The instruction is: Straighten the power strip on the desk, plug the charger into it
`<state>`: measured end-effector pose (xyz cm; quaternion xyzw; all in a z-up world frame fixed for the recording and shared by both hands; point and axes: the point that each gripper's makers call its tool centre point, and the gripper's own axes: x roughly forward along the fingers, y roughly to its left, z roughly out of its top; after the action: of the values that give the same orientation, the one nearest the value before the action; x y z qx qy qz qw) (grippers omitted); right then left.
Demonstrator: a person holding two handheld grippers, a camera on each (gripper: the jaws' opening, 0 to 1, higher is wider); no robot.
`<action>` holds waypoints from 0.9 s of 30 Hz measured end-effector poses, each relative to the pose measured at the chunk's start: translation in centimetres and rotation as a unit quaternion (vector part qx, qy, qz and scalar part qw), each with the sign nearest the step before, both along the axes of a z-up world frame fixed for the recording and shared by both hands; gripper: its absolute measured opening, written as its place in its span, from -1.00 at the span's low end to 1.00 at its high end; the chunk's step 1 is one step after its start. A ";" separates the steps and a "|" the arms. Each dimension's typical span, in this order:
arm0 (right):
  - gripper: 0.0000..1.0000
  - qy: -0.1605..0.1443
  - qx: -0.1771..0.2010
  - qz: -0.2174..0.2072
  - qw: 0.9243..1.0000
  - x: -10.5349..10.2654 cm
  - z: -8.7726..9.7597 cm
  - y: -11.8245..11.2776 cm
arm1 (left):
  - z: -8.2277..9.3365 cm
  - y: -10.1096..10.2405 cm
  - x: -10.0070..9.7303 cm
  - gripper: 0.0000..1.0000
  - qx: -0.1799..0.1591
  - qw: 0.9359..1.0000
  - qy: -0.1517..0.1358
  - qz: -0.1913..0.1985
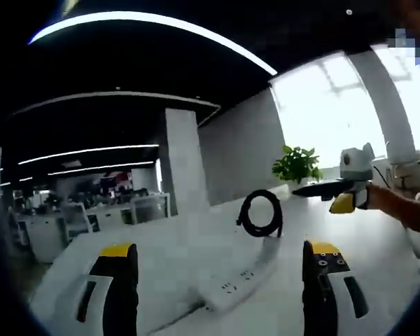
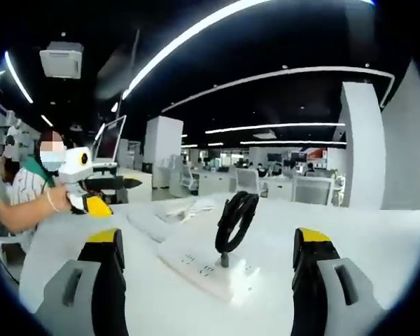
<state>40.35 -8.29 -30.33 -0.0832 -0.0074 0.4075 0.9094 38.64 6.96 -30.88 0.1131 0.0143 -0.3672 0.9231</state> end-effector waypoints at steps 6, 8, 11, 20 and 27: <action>1.00 0.005 0.069 -0.045 0.997 -3.5 1.9 -2.7 | 2.2 3.5 -2.9 0.99 -0.113 0.991 -0.003 0.079; 1.00 0.003 0.070 -0.046 0.997 -3.8 1.9 -2.9 | 2.3 3.6 -3.2 0.99 -0.117 0.990 -0.005 0.083; 1.00 -0.001 0.070 -0.047 0.996 -4.3 2.1 -3.0 | 2.5 3.7 -3.7 0.99 -0.119 0.989 -0.010 0.086; 1.00 -0.027 0.077 -0.103 0.991 -7.7 2.0 -5.5 | 1.1 5.9 -7.2 0.99 -0.120 0.982 -0.006 0.144; 0.99 -0.029 0.054 -0.110 0.992 -8.7 1.1 -5.4 | 0.5 6.7 -8.4 0.99 -0.113 0.980 -0.013 0.164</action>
<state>31.62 -13.70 -29.19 -0.0458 -0.0466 0.3012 0.9513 30.23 13.69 -30.35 0.0085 -0.0210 -0.2084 0.9778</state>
